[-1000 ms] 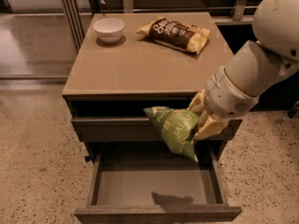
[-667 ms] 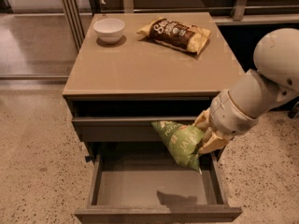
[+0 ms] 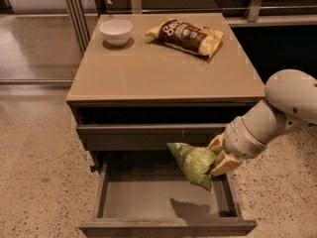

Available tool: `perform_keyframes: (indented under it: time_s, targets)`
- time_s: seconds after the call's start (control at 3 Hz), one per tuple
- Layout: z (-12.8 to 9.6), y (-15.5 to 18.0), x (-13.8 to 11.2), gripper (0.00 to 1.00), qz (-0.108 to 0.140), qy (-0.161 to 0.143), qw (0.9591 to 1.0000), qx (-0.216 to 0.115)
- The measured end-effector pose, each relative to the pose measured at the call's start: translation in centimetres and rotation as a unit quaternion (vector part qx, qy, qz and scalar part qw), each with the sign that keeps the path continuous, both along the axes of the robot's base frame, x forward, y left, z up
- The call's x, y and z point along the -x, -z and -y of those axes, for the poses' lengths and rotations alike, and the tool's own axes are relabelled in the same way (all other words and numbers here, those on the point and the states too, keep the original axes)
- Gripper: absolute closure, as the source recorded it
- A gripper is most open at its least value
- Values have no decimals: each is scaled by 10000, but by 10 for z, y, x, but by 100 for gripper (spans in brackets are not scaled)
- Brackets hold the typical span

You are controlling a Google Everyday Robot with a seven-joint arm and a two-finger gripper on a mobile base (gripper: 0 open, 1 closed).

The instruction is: Place green jalapeno chip bag into middle drawer

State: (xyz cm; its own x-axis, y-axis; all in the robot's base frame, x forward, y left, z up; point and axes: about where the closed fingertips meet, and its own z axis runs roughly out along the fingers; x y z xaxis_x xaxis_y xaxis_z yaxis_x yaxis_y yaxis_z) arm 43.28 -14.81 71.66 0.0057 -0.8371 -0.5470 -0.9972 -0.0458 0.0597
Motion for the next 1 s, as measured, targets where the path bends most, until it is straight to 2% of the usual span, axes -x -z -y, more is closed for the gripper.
perform_keyframes:
  time_s: [0.33, 0.67, 1.0]
  targets:
    - [5, 41, 4, 100, 1, 17, 10000, 45]
    - [4, 115, 8, 100, -3, 90, 9999, -51]
    - [-8, 190, 4, 100, -52, 197, 9989, -434]
